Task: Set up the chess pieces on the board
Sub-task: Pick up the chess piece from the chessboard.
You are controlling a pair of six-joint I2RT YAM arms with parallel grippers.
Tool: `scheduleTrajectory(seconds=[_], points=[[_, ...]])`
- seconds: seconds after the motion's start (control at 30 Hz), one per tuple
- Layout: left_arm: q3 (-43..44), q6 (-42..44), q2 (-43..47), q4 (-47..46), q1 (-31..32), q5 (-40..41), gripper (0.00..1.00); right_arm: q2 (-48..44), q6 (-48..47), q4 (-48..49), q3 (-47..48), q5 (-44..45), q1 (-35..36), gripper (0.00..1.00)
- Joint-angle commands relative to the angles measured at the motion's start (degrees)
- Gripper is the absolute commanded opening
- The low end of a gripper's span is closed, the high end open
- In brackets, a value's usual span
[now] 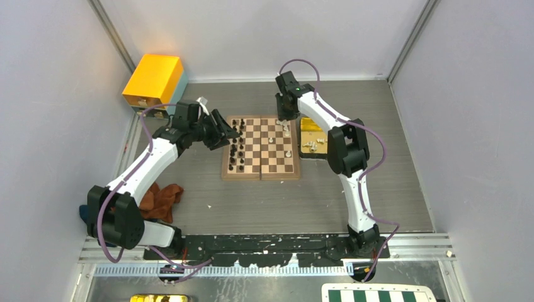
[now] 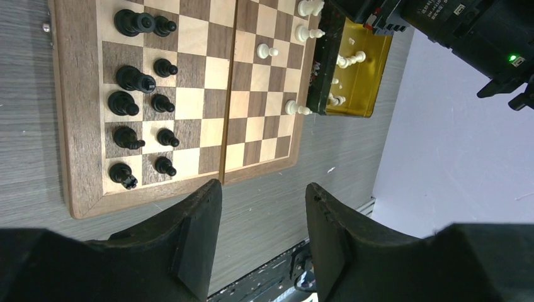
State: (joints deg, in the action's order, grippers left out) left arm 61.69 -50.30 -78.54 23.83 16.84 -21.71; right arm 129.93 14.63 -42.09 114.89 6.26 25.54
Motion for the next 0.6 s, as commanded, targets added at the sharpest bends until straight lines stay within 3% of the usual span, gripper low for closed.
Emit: scheduleTrajectory(seconds=[0.0, 0.57], points=[[1.2, 1.0, -0.4, -2.1, -0.4, -1.3, 0.52, 0.2, -0.8, 1.2, 2.9, -1.1, -0.4, 0.32], [1.9, 1.2, -1.7, -2.5, -1.0, -1.9, 0.52, 2.0, -0.8, 1.1, 4.9, -3.1, -0.7, 0.27]])
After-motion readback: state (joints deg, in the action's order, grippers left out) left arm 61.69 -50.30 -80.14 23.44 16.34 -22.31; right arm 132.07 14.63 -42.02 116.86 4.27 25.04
